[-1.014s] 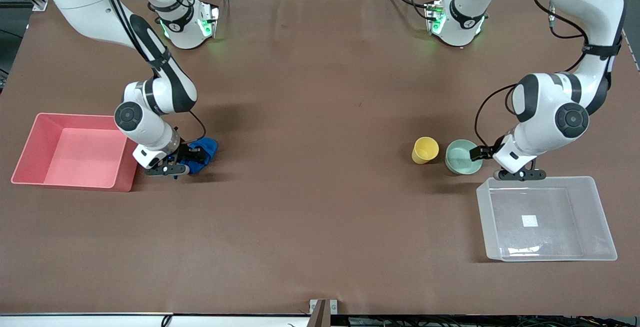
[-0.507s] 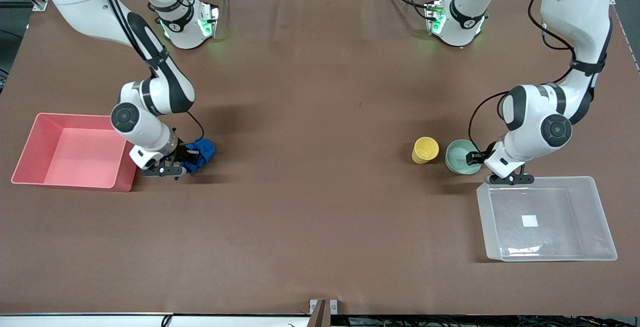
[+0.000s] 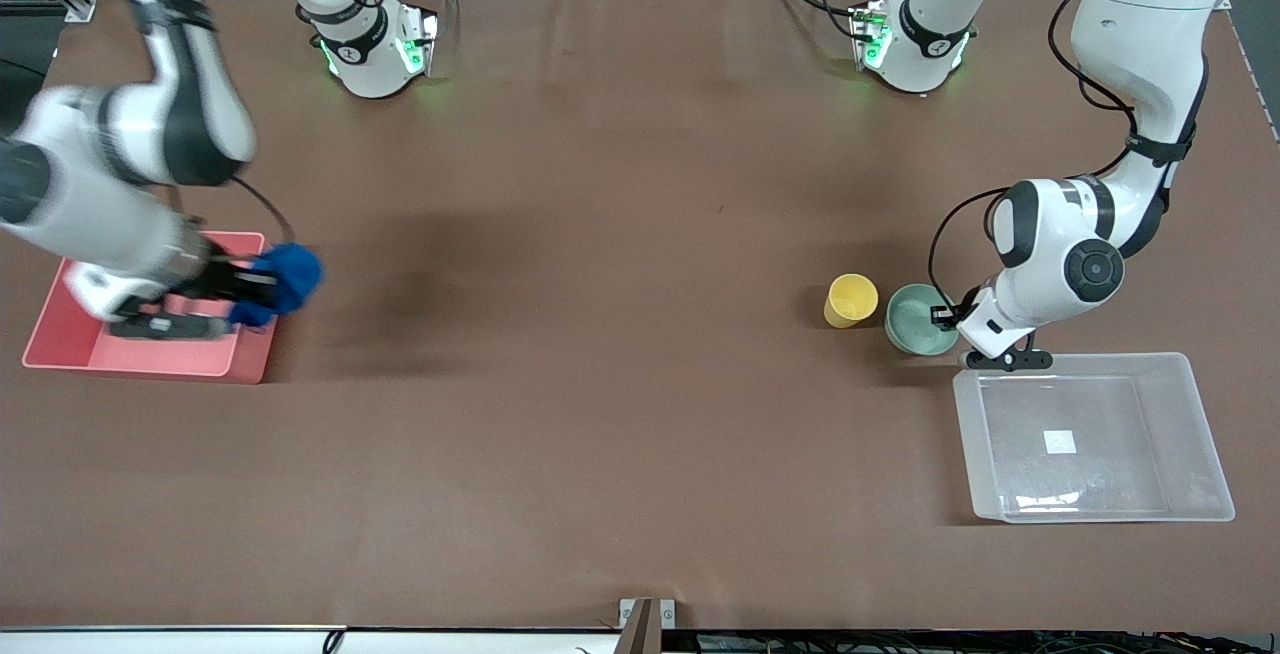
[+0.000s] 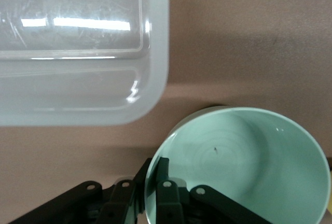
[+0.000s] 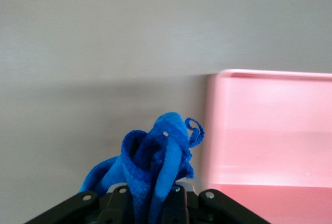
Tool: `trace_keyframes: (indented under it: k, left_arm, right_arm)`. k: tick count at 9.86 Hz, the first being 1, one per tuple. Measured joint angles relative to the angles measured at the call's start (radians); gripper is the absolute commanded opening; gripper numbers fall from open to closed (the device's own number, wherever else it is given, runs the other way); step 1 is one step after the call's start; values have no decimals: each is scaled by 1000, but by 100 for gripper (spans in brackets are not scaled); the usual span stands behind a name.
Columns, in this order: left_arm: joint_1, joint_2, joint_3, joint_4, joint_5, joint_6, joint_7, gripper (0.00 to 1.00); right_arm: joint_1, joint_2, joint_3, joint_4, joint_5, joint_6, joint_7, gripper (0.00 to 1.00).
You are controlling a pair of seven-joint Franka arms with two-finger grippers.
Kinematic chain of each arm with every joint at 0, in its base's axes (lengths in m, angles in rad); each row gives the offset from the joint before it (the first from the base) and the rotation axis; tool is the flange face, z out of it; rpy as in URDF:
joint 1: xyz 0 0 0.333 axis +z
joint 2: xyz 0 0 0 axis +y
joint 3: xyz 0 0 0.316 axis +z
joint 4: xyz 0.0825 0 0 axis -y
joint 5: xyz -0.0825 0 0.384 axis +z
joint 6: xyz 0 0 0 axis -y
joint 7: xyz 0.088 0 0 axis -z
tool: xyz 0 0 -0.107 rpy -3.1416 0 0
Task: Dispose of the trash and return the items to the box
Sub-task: 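Carry the cloth into the pink bin while the left gripper lifts the bowl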
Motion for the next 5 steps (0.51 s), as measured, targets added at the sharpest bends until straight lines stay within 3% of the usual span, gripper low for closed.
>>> trace_keyframes:
  k: [2, 3, 5]
  left_arm:
    - [0, -2, 0, 1, 0, 0, 0, 1]
    - [0, -5, 0, 2, 0, 0, 4, 0]
    - [0, -26, 0, 8, 0, -8, 29, 0]
  right_arm:
    - [-22, 11, -201, -16, 0, 77, -333, 2]
    - [-32, 36, -263, -29, 0, 122, -432, 3]
    - [-36, 126, -292, -60, 0, 241, -475, 6]
